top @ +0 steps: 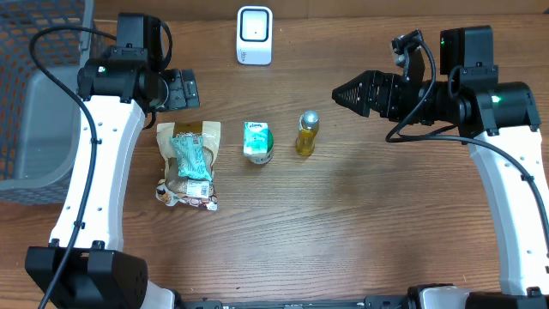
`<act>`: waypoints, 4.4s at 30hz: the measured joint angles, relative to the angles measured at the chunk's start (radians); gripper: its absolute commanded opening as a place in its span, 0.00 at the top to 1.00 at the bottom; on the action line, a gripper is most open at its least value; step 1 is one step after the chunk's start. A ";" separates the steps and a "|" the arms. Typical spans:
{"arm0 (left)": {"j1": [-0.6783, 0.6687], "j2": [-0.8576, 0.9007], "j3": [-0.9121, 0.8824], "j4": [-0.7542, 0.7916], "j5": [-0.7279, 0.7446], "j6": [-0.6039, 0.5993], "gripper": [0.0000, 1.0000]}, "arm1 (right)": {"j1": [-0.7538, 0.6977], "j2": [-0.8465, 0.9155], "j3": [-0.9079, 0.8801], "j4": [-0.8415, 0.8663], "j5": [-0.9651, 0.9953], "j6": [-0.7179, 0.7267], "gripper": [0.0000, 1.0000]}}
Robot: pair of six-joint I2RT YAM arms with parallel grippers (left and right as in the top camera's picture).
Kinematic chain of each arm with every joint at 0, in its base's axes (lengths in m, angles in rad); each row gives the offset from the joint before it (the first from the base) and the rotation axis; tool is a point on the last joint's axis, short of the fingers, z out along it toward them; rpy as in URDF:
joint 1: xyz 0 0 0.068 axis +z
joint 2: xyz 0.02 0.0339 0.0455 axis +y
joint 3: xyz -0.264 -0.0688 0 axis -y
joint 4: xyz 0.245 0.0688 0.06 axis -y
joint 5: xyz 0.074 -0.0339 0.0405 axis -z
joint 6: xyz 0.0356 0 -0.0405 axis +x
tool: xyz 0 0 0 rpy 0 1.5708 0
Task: Scan the item barcode
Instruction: 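Raise the right gripper from rest and swing it toward the yellow bottle, then lower the open right gripper over the yellow bottle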
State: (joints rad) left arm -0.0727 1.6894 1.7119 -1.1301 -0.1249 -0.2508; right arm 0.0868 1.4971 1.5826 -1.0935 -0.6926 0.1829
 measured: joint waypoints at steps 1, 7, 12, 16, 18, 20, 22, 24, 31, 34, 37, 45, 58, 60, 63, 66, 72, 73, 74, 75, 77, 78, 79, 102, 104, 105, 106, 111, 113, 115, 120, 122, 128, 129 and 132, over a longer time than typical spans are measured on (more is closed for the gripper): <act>0.000 0.000 0.000 0.000 0.000 0.000 0.01 | 0.000 0.000 0.000 0.000 0.000 0.000 0.00; 0.000 0.000 0.000 0.000 0.000 0.000 0.01 | 0.000 0.000 0.000 0.000 0.006 0.000 0.00; 0.000 0.000 0.000 0.000 0.000 0.000 0.00 | 0.000 0.000 0.000 0.002 0.029 0.000 0.00; 0.000 0.000 0.000 0.000 0.000 0.000 0.00 | 0.000 0.000 0.000 0.001 0.039 0.000 0.00; 0.000 0.000 0.000 0.000 0.000 0.000 0.00 | 0.000 0.000 0.000 0.002 0.040 0.000 0.00; 0.000 0.000 0.000 0.000 0.000 0.000 0.00 | 0.000 0.000 0.000 0.001 0.042 0.000 0.00; 0.000 0.000 0.000 0.000 0.000 0.000 0.00 | 0.000 0.000 0.000 0.001 0.043 0.000 0.00; 0.000 0.000 0.000 0.000 0.000 0.000 0.00 | 0.000 0.000 0.000 0.001 0.043 0.000 0.00; 0.000 0.000 0.000 0.000 0.000 0.000 0.00 | 0.000 0.000 0.000 0.007 0.046 0.000 0.00; 0.000 0.000 0.000 0.000 0.000 0.000 0.00 | 0.000 0.000 0.000 0.009 0.046 0.000 0.00; 0.000 0.000 0.000 0.000 0.000 0.000 0.01 | 0.000 0.000 0.000 0.009 0.046 0.000 0.00; 0.000 0.000 0.000 0.000 0.000 0.000 0.00 | 0.000 0.000 0.000 0.007 0.046 0.000 0.00; 0.000 0.000 0.000 0.000 0.000 0.000 0.01 | 0.000 0.000 0.000 0.011 0.058 0.000 0.00; 0.000 0.000 0.000 0.000 0.000 0.000 0.00 | 0.000 0.000 0.000 0.019 0.064 0.000 0.00; 0.000 0.000 0.000 0.000 0.000 0.000 0.01 | 0.000 0.000 0.000 0.019 0.069 0.000 0.00; 0.000 0.000 0.000 0.000 0.000 0.000 0.00 | 0.000 0.000 0.000 0.020 0.069 0.000 0.00; 0.000 0.000 0.000 0.000 0.000 0.000 0.00 | 0.000 0.000 0.000 0.021 0.069 0.000 0.00; 0.000 0.000 0.000 0.000 0.000 0.000 0.00 | 0.000 0.000 0.000 0.021 0.070 0.000 0.00; 0.000 0.000 0.000 0.000 0.000 0.000 0.00 | 0.000 0.000 0.000 0.020 0.069 0.000 0.00; 0.000 0.000 0.000 0.000 0.000 0.000 0.00 | 0.000 0.000 0.000 0.021 0.069 0.000 0.00; 0.000 0.000 0.000 0.000 0.000 0.000 0.00 | 0.000 0.000 0.000 0.021 0.070 0.000 0.00; 0.000 0.000 0.000 0.000 0.000 0.000 0.00 | 0.000 0.000 0.000 0.021 0.070 0.000 0.00; 0.000 0.000 0.000 0.000 0.000 0.000 0.00 | 0.000 0.000 0.000 0.021 0.070 0.000 0.00; 0.000 0.000 0.000 0.000 0.000 0.000 0.00 | 0.098 0.014 -0.008 0.073 0.169 0.057 0.00; 0.000 0.000 0.000 0.000 0.000 0.000 0.00 | 0.132 0.024 -0.008 0.076 0.225 0.074 0.00; 0.000 0.000 0.000 0.000 0.000 0.000 0.00 | 0.150 0.030 -0.008 0.078 0.259 0.083 0.00; 0.000 0.000 0.000 0.000 0.000 0.000 0.00 | 0.173 0.037 -0.008 0.083 0.303 0.097 0.00; 0.000 0.000 0.000 0.000 0.000 0.000 0.00 | 0.261 0.068 -0.012 0.126 0.467 0.135 0.00; 0.000 0.000 0.000 0.000 0.000 0.000 0.00 | 0.281 0.075 -0.012 0.138 0.501 0.143 0.00; 0.000 0.000 0.000 0.000 0.000 0.000 0.00 | 0.294 0.081 -0.012 0.140 0.530 0.150 0.00; 0.000 0.000 0.000 0.000 0.000 0.000 0.00 | 0.308 0.108 -0.012 0.142 0.586 0.167 0.00; 0.000 0.000 0.000 0.000 0.000 0.000 0.00 | 0.315 0.136 -0.012 0.145 0.600 0.174 0.00; 0.000 0.000 0.000 0.000 0.000 0.000 0.00 | 0.340 0.228 -0.012 0.160 0.624 0.182 0.00; 0.000 0.000 0.000 0.000 0.000 0.000 0.00 | 0.342 0.241 -0.013 0.164 0.626 0.183 0.00; 0.000 0.000 0.000 0.000 0.000 0.000 0.00 | 0.344 0.270 -0.013 0.173 0.630 0.183 0.00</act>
State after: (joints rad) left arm -0.0727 1.6894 1.7119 -1.1301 -0.1249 -0.2508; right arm 0.4313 1.7672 1.5696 -0.9203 -0.0624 0.3664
